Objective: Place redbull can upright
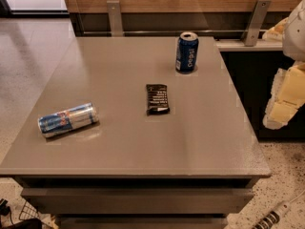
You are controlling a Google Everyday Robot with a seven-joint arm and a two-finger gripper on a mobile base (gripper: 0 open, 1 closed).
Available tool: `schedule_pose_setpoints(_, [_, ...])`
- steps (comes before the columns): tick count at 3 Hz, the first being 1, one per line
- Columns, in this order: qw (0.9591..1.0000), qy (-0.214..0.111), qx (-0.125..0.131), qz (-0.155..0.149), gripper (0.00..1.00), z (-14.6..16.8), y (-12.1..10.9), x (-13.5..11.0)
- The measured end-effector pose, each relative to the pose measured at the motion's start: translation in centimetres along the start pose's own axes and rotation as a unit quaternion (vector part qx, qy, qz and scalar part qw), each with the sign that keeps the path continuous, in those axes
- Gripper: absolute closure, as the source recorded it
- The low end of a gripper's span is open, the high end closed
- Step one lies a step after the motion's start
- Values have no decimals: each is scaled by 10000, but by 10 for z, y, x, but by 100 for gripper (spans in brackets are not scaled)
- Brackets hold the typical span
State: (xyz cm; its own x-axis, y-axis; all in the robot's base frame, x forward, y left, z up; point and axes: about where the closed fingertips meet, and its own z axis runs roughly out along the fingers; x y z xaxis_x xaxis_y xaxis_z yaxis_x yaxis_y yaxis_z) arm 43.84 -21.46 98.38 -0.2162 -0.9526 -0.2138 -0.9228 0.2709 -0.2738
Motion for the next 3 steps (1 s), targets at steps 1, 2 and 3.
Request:
schedule_pose_setpoints(1, [10000, 0, 1, 0, 0, 0, 0, 0])
schedule_pose_setpoints(2, [9996, -202, -23, -199, 0, 6, -8, -19])
schedule_pose_setpoints(3, [9970, -370, -177, -653, 0, 24, -12, -58])
